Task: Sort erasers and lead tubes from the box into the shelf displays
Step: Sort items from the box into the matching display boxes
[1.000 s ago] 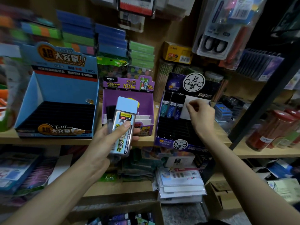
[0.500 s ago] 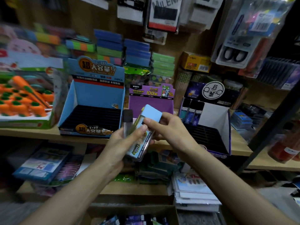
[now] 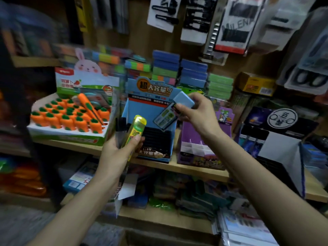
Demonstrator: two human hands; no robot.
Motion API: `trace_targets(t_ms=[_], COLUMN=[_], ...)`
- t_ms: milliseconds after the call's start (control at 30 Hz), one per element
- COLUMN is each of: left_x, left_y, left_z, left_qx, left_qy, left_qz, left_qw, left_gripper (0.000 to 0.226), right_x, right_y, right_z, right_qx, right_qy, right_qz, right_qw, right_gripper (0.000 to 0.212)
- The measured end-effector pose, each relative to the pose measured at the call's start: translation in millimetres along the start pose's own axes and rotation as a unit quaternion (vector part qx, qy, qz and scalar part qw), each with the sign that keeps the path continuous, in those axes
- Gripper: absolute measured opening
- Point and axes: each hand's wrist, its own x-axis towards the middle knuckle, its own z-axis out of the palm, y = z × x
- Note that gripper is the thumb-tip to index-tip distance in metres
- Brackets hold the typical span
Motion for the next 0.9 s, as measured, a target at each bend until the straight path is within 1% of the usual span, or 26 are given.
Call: trace_targets(t_ms=[100, 200, 267, 300, 367, 467, 567, 633, 667, 700, 733, 800, 833, 900], left_x=[10.8, 16.1, 16.6, 16.5, 16.1, 14.6, 13.2, 12.5, 12.2, 12.1, 12.0, 11.6, 11.4, 10.8], left_y=[-5.7, -11.8, -13.6, -13.6, -12.2, -10.0, -8.3, -8.0, -8.2, -8.3, -8.2, -7.4, -7.0, -6.5], left_z=[-13.1, -21.0, -22.9, -23.0, -22.1, -17.9, -13.2, -10.8, -9.8, -9.0, -8.1, -6.2, -4.9, -2.3], left_qx=[0.041, 0.025, 0.025, 0.029, 0.037, 0.038, 0.029, 0.027, 0.026, 0.025, 0.023, 0.019, 0.018, 0.012], left_qy=[0.022, 0.016, 0.007, 0.002, -0.002, -0.007, -0.006, -0.005, -0.004, -0.005, -0.006, -0.007, -0.008, -0.011], left_qz=[0.01, -0.029, -0.05, -0.052, -0.045, -0.039, -0.039, -0.038, -0.037, -0.037, -0.037, -0.037, -0.037, -0.037], left_qw=[0.999, 0.999, 0.998, 0.998, 0.998, 0.998, 0.999, 0.999, 0.999, 0.999, 0.999, 0.999, 0.999, 0.999], left_gripper=[0.012, 0.011, 0.011, 0.013, 0.014, 0.014, 0.015, 0.017, 0.017, 0.017, 0.017, 0.015, 0.013, 0.011], right_x=[31.8, 45.4, 47.3, 47.5, 49.6, 55.5, 59.5, 56.5, 54.0, 51.3, 49.3, 47.2, 46.9, 46.8], right_y=[7.3, 22.2, 32.0, 35.5, 38.2, 34.4, 31.3, 31.1, 31.8, 32.8, 33.9, 34.6, 34.7, 36.2], right_z=[18.5, 30.1, 34.2, 35.3, 35.6, 31.4, 27.2, 29.1, 31.4, 33.9, 36.4, 40.2, 41.0, 41.4], right_qx=[-0.127, -0.288, -0.349, -0.361, -0.36, -0.354, -0.367, -0.374, -0.393, -0.432, -0.486, -0.581, -0.607, -0.633], right_qy=[-0.027, -0.066, -0.08, -0.081, -0.079, -0.094, -0.123, -0.125, -0.119, -0.106, -0.083, -0.036, -0.03, -0.048], right_qz=[-0.048, -0.095, -0.112, -0.12, -0.125, -0.105, -0.085, -0.084, -0.098, -0.123, -0.153, -0.211, -0.227, -0.232], right_qw=[0.99, 0.951, 0.927, 0.921, 0.921, 0.924, 0.918, 0.915, 0.906, 0.887, 0.856, 0.785, 0.761, 0.737], right_gripper=[0.016, 0.019, 0.024, 0.025, 0.026, 0.023, 0.017, 0.021, 0.028, 0.034, 0.036, 0.03, 0.025, 0.02])
